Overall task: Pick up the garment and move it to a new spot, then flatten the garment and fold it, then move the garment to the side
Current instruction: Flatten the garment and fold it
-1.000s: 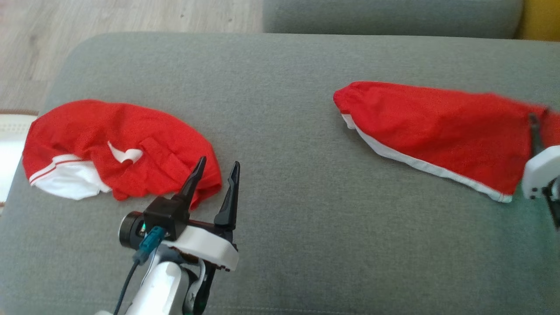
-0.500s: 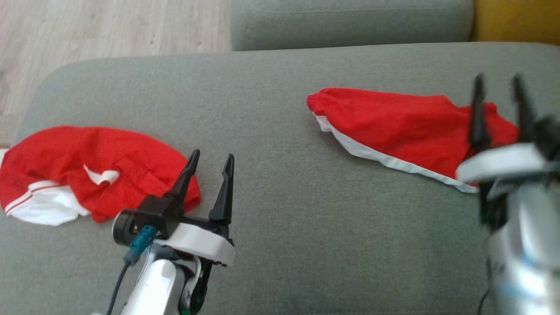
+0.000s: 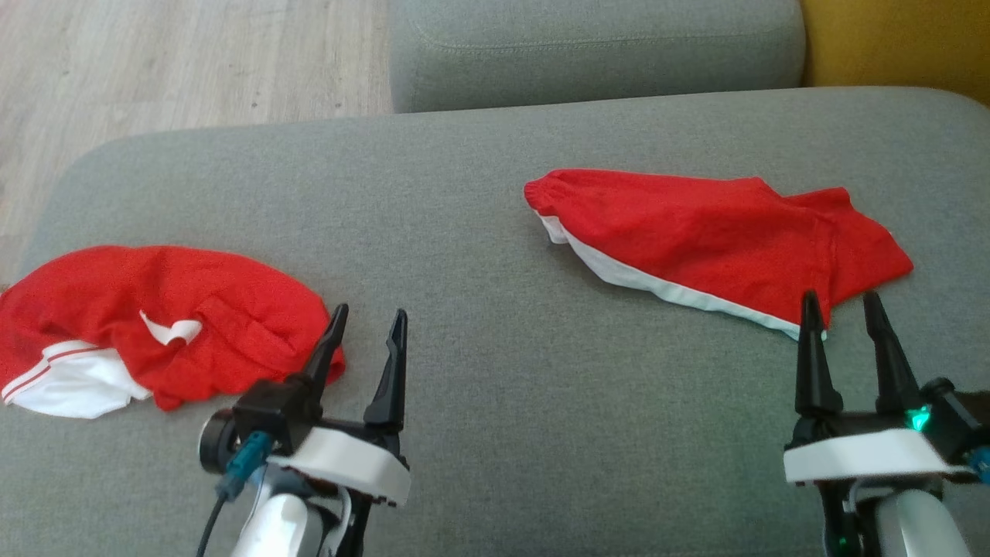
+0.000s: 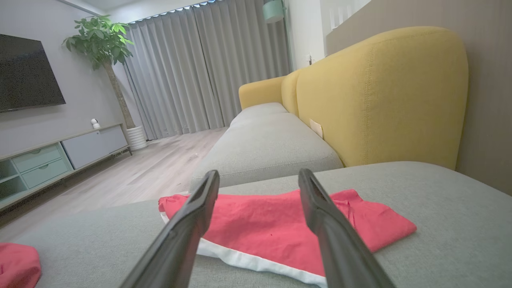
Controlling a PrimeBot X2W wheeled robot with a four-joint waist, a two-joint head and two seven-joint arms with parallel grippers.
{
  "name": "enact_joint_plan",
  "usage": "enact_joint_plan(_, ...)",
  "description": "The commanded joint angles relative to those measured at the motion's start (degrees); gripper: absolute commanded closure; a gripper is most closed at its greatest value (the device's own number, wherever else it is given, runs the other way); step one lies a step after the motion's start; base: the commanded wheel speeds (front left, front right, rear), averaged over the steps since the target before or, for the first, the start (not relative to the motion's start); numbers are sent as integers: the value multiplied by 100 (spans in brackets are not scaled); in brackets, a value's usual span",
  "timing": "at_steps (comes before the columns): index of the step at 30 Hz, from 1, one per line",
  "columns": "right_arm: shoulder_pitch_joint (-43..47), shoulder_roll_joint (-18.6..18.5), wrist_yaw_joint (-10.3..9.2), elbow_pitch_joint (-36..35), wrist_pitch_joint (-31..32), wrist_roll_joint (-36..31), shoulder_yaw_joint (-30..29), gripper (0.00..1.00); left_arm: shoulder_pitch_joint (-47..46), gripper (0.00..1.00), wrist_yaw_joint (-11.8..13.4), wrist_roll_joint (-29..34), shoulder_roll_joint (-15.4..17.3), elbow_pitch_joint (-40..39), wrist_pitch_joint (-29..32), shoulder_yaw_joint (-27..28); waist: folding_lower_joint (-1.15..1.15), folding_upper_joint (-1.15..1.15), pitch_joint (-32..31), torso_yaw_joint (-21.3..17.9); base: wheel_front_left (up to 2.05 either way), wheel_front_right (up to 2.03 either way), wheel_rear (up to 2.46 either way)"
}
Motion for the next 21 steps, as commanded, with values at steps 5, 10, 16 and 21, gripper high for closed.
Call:
enact_joint_plan(5,-55,-30,-5,-95,-59,64,30,0,-116,0,-7,40,5,-192,-70,189,0,0,41,37,0,0,0)
enact_joint_plan(10,-247,-30,-5,526,-60,11,-365,0,-243,0,-8,35,5,-213,-70,107,0,0,252,118,0,0,0)
enact_joint_plan(16,-866,-30,-5,1847,34,-204,-965,0,-390,0,-16,53,5,-176,-70,33,0,0,541,239,0,0,0)
enact_joint_plan(21,-1409,-29,-5,2799,28,-443,-1295,0,-472,0,-20,67,5,-138,-70,0,0,0,679,319,0,0,0)
